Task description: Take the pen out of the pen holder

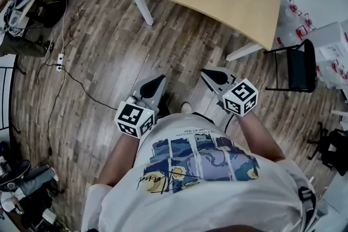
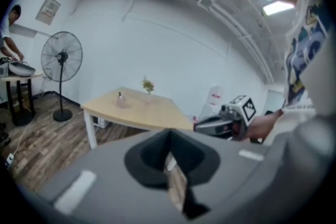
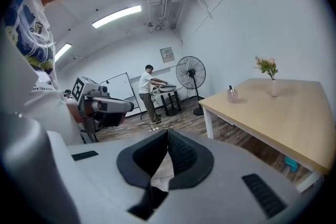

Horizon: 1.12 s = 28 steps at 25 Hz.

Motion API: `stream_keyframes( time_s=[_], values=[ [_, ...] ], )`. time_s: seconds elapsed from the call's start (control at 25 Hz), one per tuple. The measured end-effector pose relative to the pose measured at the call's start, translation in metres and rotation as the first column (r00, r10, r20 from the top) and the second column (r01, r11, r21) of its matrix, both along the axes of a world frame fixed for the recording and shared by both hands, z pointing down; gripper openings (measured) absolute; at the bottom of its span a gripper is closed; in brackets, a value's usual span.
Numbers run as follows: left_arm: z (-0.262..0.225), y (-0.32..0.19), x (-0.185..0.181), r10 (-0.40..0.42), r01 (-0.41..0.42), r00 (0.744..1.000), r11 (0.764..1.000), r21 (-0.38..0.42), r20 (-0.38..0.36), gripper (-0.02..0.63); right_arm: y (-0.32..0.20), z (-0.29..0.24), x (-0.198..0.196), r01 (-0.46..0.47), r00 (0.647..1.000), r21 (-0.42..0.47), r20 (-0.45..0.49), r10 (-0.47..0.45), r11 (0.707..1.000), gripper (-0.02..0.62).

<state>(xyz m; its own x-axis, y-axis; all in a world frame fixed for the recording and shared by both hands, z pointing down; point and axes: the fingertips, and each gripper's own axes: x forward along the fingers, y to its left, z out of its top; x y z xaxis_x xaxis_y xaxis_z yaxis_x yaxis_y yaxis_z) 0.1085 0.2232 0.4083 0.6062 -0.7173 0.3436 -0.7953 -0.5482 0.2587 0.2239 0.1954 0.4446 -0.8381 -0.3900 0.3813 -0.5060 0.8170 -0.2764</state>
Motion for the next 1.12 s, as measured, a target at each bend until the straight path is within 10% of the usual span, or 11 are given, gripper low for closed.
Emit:
stream_keyframes(
  time_s=[0.8,1.12],
  values=[
    [-0.004,-0.232,-0.116,0.109,-0.109,0.993,0.994,0.021,-0.033,0.019,-0.284,0.002,-0.072,-0.167,0.977,0.091,-0.118,0.177,0.982,0.031],
    [-0.001,-0.288,-0.135,0.059,-0.059,0.998,0.998,0.008,-0.021,0.008,-0.395,0.010,-0.088,-0.078,0.985,0.105,-0.148,0.093,0.991,0.032]
  ],
)
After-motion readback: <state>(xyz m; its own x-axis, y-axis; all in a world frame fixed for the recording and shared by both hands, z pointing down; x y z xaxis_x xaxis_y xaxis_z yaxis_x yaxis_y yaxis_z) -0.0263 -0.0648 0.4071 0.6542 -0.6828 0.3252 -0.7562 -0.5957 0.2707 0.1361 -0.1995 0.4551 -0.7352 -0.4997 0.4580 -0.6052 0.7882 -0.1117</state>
